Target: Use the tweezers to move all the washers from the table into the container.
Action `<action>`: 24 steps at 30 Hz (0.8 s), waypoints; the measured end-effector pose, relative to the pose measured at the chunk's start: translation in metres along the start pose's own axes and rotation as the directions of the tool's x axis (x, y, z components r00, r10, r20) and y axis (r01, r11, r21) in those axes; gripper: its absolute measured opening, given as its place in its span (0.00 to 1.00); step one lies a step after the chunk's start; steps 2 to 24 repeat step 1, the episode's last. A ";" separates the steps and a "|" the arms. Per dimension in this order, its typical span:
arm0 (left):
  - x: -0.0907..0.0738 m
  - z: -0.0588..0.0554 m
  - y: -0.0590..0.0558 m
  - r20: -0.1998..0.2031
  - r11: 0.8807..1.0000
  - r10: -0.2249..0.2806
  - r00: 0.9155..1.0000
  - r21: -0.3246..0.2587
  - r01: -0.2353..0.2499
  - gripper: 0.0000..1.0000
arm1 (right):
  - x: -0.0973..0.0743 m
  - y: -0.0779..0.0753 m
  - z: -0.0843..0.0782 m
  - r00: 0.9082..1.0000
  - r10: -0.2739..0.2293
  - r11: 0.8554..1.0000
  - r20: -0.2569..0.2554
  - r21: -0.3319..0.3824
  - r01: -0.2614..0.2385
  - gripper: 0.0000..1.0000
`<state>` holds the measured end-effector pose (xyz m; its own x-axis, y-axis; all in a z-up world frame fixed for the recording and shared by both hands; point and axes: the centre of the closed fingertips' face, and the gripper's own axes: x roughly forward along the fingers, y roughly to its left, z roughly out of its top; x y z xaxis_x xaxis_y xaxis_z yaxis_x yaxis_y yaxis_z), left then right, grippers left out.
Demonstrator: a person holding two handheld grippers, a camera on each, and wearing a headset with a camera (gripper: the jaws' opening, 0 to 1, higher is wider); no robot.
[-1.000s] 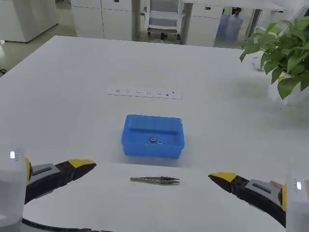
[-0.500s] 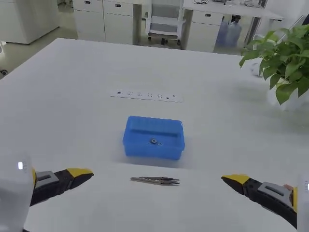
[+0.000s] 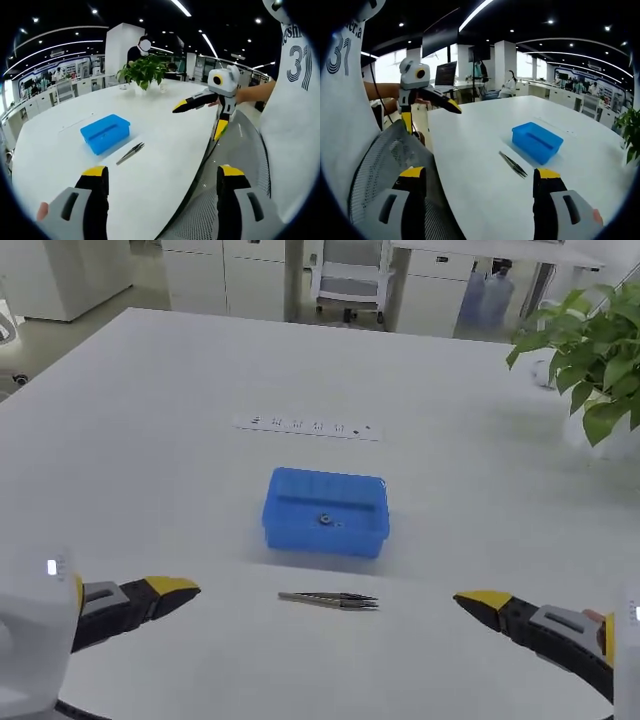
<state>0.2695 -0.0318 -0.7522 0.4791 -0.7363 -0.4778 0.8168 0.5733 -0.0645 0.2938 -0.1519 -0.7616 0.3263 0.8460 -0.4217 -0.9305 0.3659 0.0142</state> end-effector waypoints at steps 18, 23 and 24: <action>0.001 -0.001 -0.001 -0.003 1.000 -0.007 1.000 0.003 0.007 0.95 | 0.001 0.001 -0.001 1.000 0.004 1.000 -0.004 0.001 -0.004 0.89; 0.001 -0.001 -0.001 -0.003 1.000 -0.007 1.000 0.003 0.007 0.95 | 0.001 0.001 -0.001 1.000 0.004 1.000 -0.004 0.001 -0.004 0.89; 0.001 -0.001 -0.001 -0.003 1.000 -0.007 1.000 0.003 0.007 0.95 | 0.001 0.001 -0.001 1.000 0.004 1.000 -0.004 0.001 -0.004 0.89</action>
